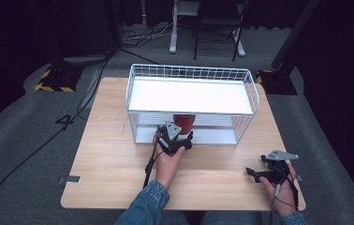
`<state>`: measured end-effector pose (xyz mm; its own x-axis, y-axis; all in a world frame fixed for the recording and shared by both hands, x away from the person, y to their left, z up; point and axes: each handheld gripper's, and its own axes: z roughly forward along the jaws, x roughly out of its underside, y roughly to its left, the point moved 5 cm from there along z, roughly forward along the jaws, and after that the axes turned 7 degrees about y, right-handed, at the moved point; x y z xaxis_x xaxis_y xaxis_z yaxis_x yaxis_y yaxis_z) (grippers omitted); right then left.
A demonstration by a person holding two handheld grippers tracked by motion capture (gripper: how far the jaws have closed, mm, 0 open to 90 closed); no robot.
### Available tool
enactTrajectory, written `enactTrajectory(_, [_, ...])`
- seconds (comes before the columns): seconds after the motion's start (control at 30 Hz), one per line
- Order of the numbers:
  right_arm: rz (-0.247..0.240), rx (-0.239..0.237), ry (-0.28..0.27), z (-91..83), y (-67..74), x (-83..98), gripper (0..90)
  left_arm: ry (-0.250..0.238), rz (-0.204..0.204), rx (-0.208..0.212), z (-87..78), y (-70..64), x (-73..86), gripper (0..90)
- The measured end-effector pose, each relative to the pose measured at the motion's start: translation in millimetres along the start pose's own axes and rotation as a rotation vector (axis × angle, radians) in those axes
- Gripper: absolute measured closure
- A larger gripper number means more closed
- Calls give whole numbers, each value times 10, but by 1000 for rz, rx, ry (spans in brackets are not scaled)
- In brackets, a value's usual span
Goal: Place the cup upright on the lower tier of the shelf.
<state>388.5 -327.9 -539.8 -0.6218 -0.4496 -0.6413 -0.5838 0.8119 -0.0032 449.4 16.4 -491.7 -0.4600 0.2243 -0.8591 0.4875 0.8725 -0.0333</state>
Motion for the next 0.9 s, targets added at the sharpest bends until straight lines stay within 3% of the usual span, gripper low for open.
enactTrajectory(0.33, [-12,-11,5,22,-13,-21,79,-27,46,21,-441,-6,-41,147])
enactTrajectory(0.8, [-11,-8,10,61,-19,-63,57,17,116,66,-867,133,87,147])
enactTrajectory(0.9, [-11,-8,11,63,-18,-64,56,25,129,68,-967,218,160,147])
